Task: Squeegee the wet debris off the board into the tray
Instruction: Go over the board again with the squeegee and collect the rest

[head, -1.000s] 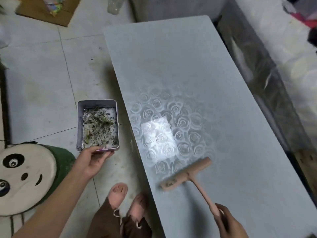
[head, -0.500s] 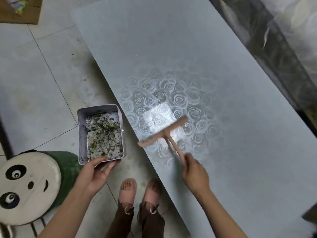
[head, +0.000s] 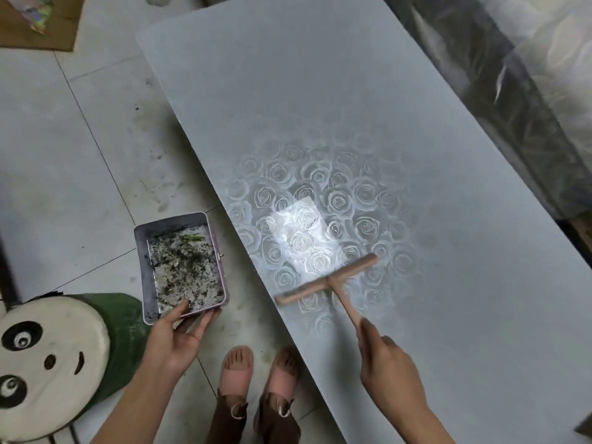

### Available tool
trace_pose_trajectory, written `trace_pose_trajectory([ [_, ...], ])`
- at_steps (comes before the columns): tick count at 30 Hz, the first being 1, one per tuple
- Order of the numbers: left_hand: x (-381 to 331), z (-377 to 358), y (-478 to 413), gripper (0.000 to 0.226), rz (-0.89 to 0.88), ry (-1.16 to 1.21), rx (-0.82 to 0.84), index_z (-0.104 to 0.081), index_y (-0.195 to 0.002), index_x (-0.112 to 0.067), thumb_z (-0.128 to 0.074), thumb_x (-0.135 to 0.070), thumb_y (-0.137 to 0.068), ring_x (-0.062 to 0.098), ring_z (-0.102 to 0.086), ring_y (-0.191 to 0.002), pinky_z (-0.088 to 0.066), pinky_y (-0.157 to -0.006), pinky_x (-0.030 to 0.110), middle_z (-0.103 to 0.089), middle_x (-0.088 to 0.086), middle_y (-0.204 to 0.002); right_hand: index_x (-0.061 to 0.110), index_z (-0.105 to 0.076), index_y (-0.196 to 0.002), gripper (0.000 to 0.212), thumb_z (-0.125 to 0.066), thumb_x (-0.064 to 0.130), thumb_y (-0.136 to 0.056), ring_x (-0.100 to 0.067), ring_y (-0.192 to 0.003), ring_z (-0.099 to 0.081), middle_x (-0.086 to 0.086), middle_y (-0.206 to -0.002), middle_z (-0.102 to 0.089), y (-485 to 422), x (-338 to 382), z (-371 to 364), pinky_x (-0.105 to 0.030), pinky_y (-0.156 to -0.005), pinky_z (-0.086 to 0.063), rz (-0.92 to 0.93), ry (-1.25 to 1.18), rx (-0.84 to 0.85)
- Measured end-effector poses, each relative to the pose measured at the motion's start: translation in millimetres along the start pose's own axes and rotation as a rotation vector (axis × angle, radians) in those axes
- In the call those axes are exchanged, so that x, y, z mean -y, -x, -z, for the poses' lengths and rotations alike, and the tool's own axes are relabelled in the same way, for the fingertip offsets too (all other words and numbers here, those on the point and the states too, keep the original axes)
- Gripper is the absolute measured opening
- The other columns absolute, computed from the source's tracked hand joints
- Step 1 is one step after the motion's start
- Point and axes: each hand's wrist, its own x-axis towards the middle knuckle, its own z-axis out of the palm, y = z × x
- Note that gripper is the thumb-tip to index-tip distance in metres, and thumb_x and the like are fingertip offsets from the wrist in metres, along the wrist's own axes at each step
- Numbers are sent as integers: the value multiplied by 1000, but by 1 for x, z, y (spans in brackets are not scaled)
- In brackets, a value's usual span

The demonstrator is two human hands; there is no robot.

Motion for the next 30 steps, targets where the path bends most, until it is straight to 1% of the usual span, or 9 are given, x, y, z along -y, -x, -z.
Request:
trace_pose_trajectory([
  [3, -3, -3, -11, 10, -13, 25, -17, -54, -99, -2, -46, -6, -96, 54, -46, -120, -44, -101, 46, -51, 26, -118, 27, -21, -146, 52, -34, 18, -96, -34, -79, -59, -9, -86, -50, -65, 44, 5, -32, -59, -31, 100, 51, -58],
  [5, -4, -6, -16, 9, -21, 37, -27, -54, -97, -2, -46, -6, -96, 54, -45, -121, -46, -98, 45, -48, 27, -127, 24, -24, -145, 53, -35, 15, -94, -35, -82, -59, -13, -89, -53, -110, 77, 21, -32, -60, -31, 121, 21, -57],
  [8, -6, -11, -18, 8, -7, 74, -16, -54, -96, -1, -47, -6, -96, 54, -46, -120, -45, -101, 43, -47, 28, -131, 19, -39, -134, 47, -40, 9, -88, -31, -71, -49, -7, -76, -48, -153, 115, 57, -32, -57, -31, 168, 55, 9],
  [12, -11, -20, -19, 9, -10, 88, -5, -53, -92, -3, -46, -4, -96, 52, -47, -121, -45, -100, 44, -50, 28, -125, 43, -28, -139, 68, -42, 9, -82, -27, -62, -45, -2, -70, -48, -130, 95, 87, -30, -48, -27, 199, 142, 31],
  [16, -23, -29, -32, 11, -21, 55, -16, -52, -89, -5, -44, -2, -96, 48, -47, -123, -50, -91, 48, -54, 25, -110, 52, -11, -143, 73, -38, 14, -87, -27, -72, -57, -2, -77, -55, -79, 62, 69, -32, -56, -33, 125, 156, 95],
  [19, -32, -35, -45, 11, -8, 6, -15, -54, -98, -2, -43, -2, -97, 48, -46, -124, -48, -94, 47, -49, 25, -126, 58, 10, -141, 88, -34, 8, -85, -21, -56, -37, 1, -65, -38, -89, 85, 62, -33, -55, -32, 104, 122, 84],
  [22, -40, -41, -55, 18, 9, -19, -43, -54, -111, -1, -42, -4, -98, 48, -45, -124, -42, -103, 45, -44, 24, -138, 54, 7, -144, 86, -35, 5, -87, -25, -59, -38, -2, -67, -40, -130, 122, 64, -32, -58, -33, 156, 63, 15],
  [25, -50, -49, -59, 14, 0, -22, -32, -54, -102, -1, -41, -2, -99, 48, -44, -125, -41, -104, 47, -44, 24, -138, 47, 0, -148, 80, -36, 6, -89, -27, -66, -45, -8, -74, -49, -174, 169, 75, -32, -60, -33, 166, 31, 32],
  [30, -75, -61, -65, 42, -17, -80, -65, -38, -139, 5, -43, 0, -97, 42, -40, -131, -35, -110, 45, -41, 23, -142, 68, 9, -135, 85, -36, 14, -87, -24, -52, -40, -1, -60, -45, -142, 137, 95, -32, -50, -32, 158, 63, 7],
])
